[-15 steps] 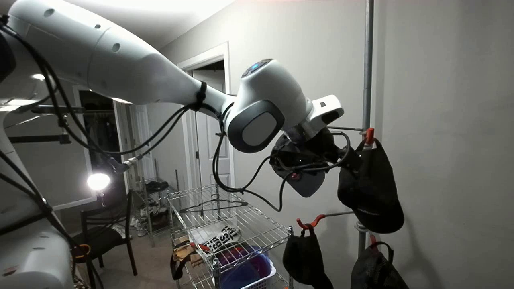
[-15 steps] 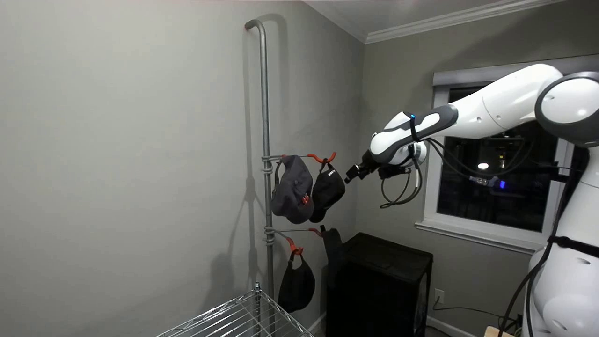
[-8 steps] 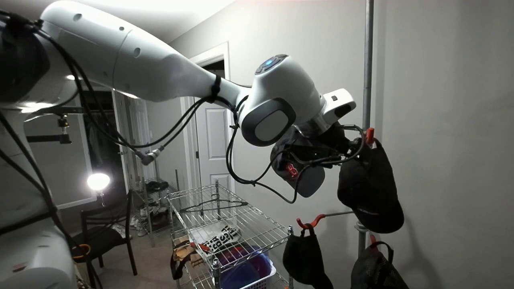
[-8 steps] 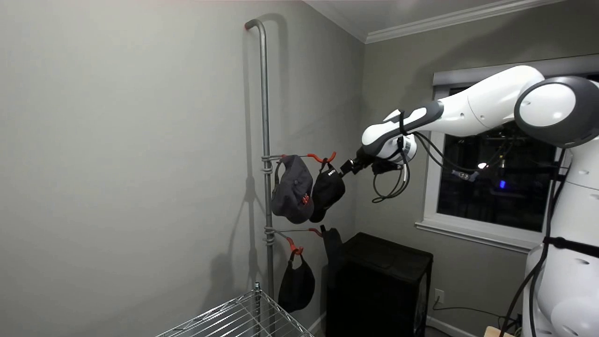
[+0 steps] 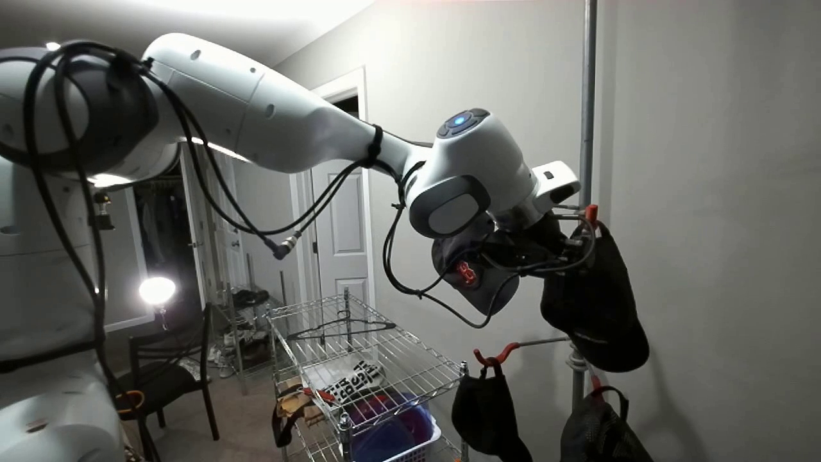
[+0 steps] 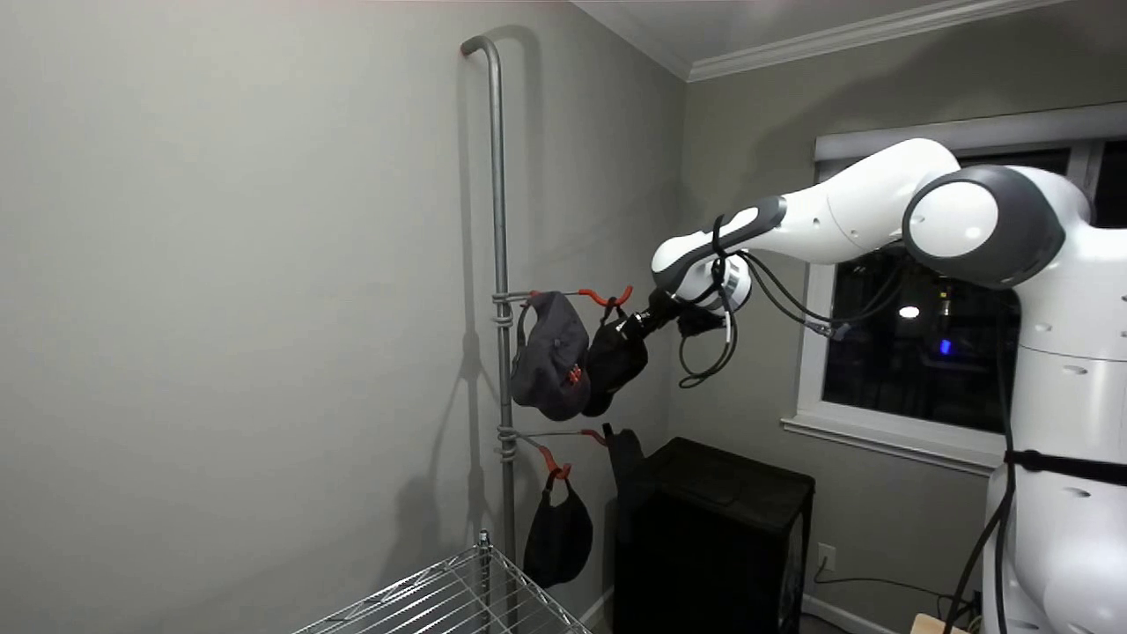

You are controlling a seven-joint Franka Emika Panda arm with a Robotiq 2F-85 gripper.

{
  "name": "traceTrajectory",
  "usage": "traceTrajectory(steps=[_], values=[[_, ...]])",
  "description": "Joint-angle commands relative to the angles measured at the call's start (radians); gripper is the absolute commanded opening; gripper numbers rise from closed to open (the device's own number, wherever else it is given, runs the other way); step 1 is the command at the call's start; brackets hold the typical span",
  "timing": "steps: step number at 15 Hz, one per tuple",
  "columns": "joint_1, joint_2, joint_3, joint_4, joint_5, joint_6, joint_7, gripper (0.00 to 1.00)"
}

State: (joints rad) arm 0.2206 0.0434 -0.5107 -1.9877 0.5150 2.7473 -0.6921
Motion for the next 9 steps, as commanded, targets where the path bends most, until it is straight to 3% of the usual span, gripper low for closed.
traceTrajectory(steps=[1, 6, 9], values=[[-0.016, 0.049, 0.002, 0.053, 0.079, -0.038, -0.099, 0.41], [-0.026, 0.066, 0.003, 0.065, 0.091, -0.043, -0.129, 0.08], [-0.024, 0.055, -0.002, 0.055, 0.075, -0.039, -0.117, 0.03]])
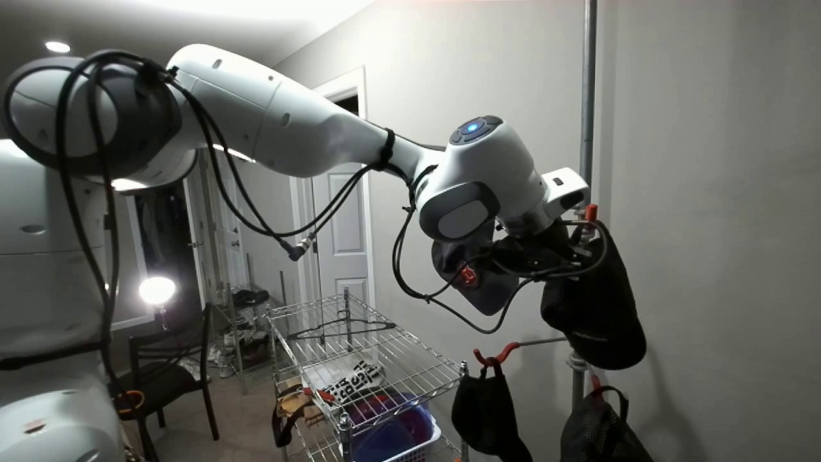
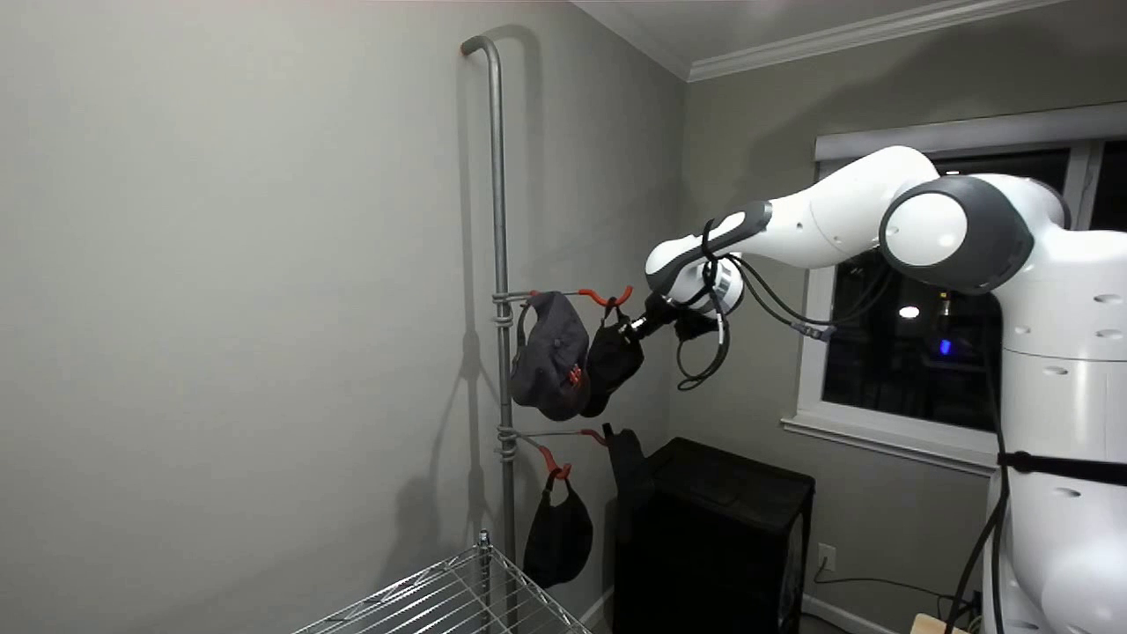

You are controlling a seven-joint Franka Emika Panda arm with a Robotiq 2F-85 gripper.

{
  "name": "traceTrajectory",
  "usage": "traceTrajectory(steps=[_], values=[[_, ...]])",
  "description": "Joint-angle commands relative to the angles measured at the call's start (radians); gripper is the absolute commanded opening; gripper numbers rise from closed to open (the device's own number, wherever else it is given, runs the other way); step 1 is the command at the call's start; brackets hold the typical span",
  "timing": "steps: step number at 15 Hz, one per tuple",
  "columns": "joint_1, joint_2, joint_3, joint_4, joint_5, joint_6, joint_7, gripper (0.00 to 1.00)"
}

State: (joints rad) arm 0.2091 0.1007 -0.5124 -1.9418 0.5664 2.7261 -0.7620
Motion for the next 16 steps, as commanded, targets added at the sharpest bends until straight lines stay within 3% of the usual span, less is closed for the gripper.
traceTrajectory(steps=[1, 4, 10, 13, 14, 16], values=[[-0.010, -0.021, -0.005, -0.004, 0.009, -0.018, -0.031, 0.01], [-0.008, -0.095, -0.023, -0.041, -0.014, -0.031, -0.014, 0.06], [-0.026, -0.313, -0.060, -0.130, -0.149, -0.051, 0.028, 0.05], [-0.063, -0.420, -0.044, -0.170, -0.205, -0.064, 0.044, 0.05], [-0.138, -0.441, 0.021, -0.179, -0.190, -0.077, 0.038, 0.05], [-0.163, -0.495, 0.037, -0.200, -0.183, -0.089, 0.040, 0.05]])
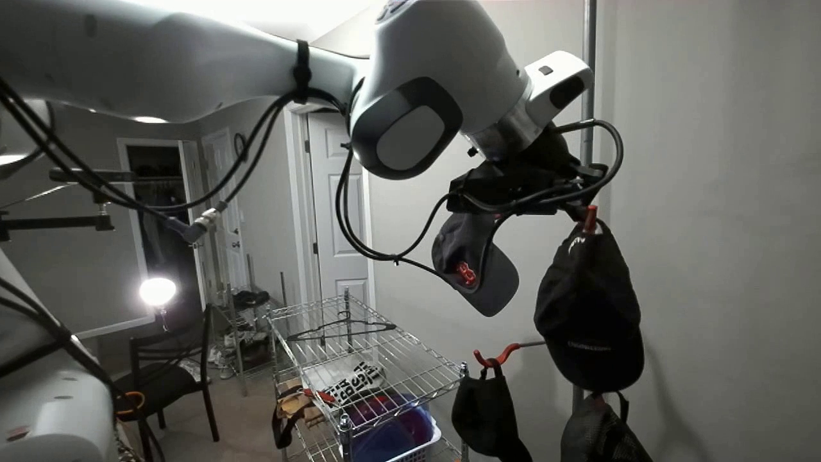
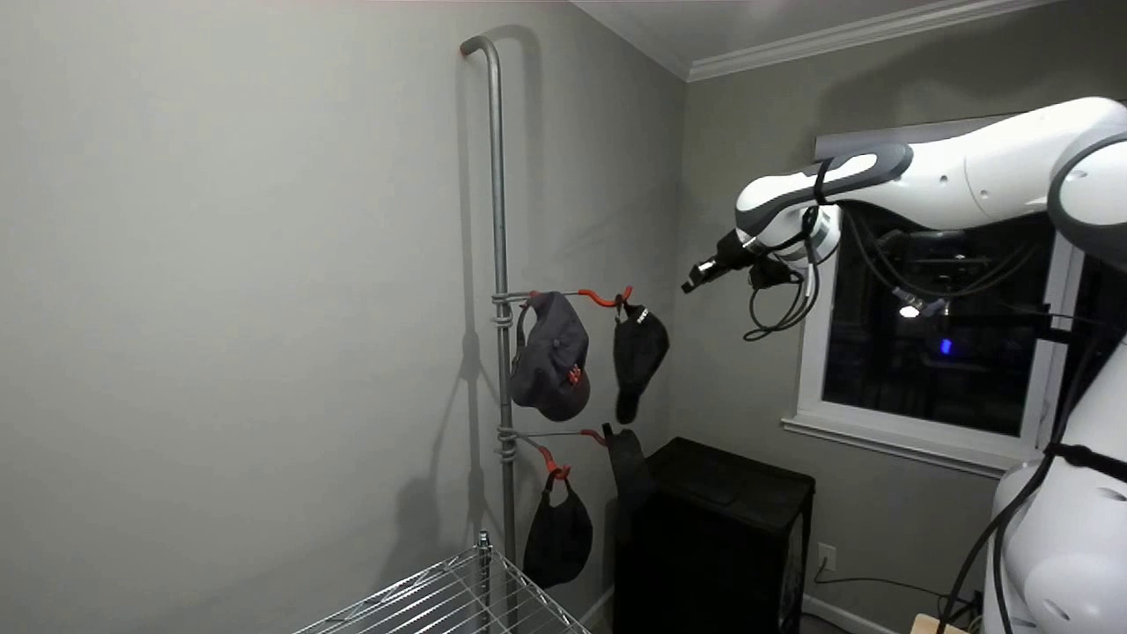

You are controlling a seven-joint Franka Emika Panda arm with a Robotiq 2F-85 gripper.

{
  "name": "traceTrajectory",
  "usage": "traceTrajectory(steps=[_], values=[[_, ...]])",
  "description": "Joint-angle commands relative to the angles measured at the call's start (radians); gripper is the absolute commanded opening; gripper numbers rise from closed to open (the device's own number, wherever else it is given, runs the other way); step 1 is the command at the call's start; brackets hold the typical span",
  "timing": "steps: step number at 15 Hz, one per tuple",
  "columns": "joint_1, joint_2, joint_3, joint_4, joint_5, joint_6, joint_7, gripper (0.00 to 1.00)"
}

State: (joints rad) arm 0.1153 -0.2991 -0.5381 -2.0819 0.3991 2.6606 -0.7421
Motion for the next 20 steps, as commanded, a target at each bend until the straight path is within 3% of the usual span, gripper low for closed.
traceTrajectory(steps=[1, 3, 4, 6, 16, 20], values=[[-0.085, -0.116, 0.075, -0.070, -0.021, -0.029, 0.028, 0.04], [-0.107, -0.158, 0.091, -0.092, -0.028, -0.046, 0.033, 0.05], [-0.114, -0.170, 0.097, -0.099, -0.033, -0.054, 0.038, 0.30], [-0.107, -0.182, 0.095, -0.111, -0.029, -0.057, 0.019, 0.37], [-0.024, -0.051, 0.095, -0.143, 0.019, 0.012, -0.003, 0.98], [-0.029, 0.023, 0.131, -0.128, 0.012, 0.069, 0.016, 1.00]])
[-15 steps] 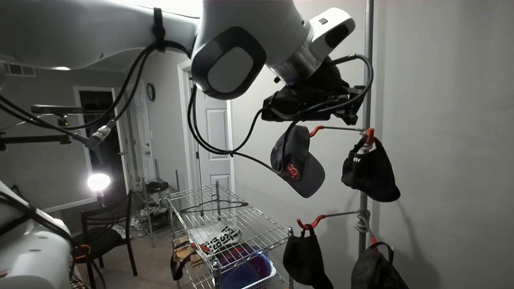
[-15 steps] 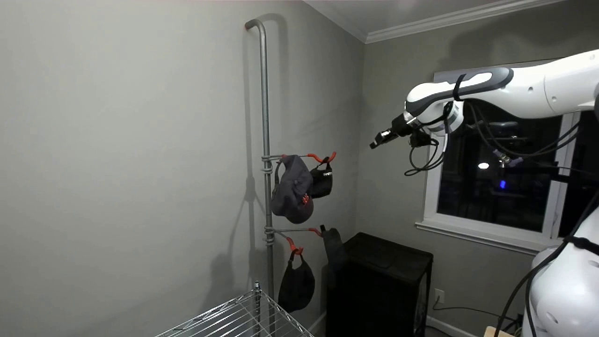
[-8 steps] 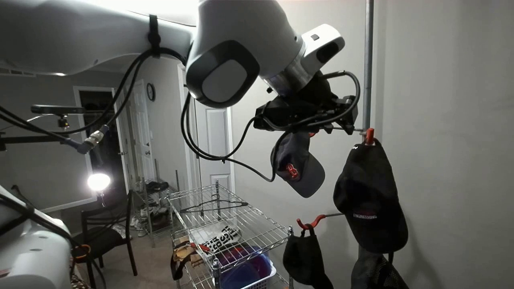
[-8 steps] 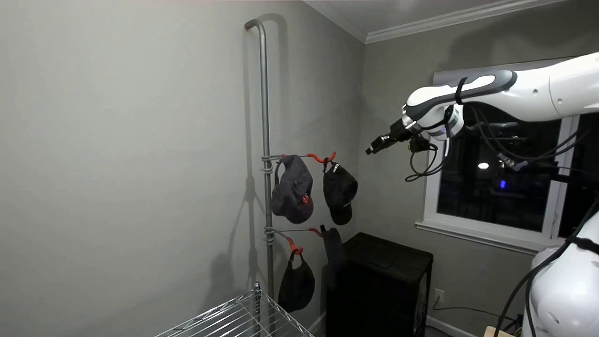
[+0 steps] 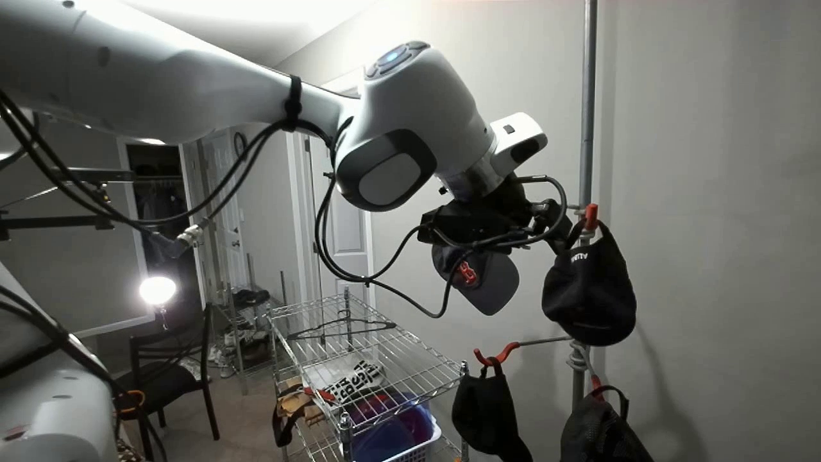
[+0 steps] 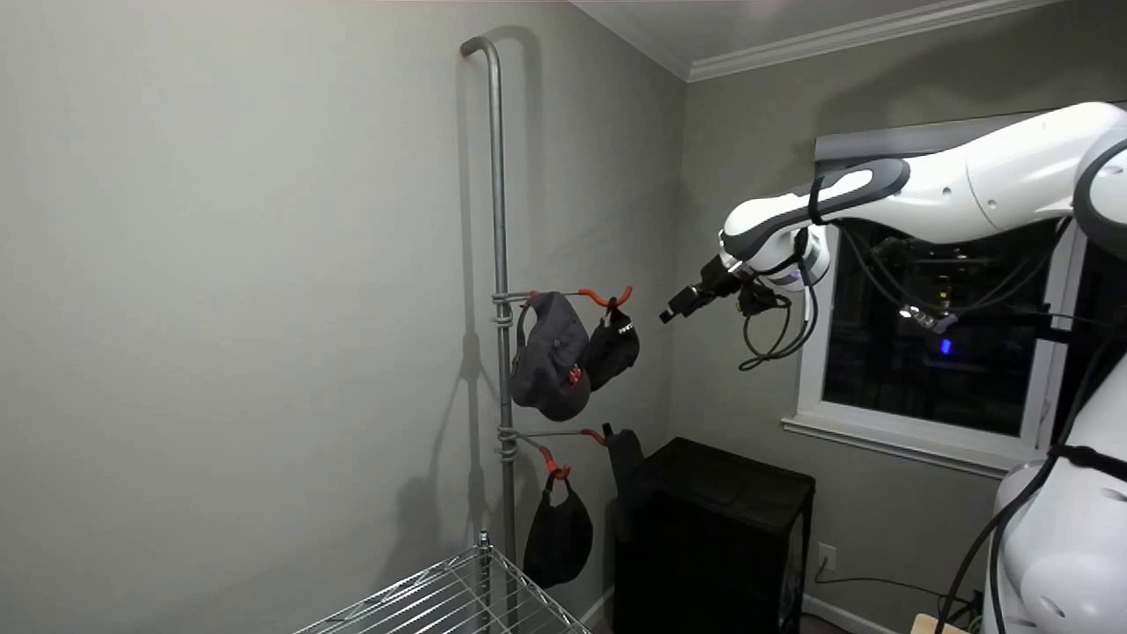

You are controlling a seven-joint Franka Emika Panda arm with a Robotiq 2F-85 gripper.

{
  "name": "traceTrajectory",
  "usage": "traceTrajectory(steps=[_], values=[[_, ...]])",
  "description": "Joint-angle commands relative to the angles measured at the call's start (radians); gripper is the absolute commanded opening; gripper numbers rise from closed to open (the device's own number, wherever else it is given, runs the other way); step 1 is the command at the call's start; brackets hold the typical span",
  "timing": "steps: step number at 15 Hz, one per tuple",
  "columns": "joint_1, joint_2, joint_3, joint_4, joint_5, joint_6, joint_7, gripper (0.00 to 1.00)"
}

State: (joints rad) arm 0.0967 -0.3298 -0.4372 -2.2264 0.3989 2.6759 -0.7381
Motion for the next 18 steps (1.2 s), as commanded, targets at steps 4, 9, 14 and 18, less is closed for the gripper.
traceTrajectory(steps=[4, 9, 14, 18], values=[[0.011, 0.138, 0.032, 0.059, 0.004, 0.110, 0.015, 1.00], [0.021, 0.273, 0.025, 0.190, 0.014, 0.088, 0.015, 1.00], [0.020, 0.397, 0.030, 0.312, 0.031, 0.071, 0.013, 1.00], [0.014, 0.462, 0.034, 0.378, 0.061, 0.069, -0.001, 0.78]])
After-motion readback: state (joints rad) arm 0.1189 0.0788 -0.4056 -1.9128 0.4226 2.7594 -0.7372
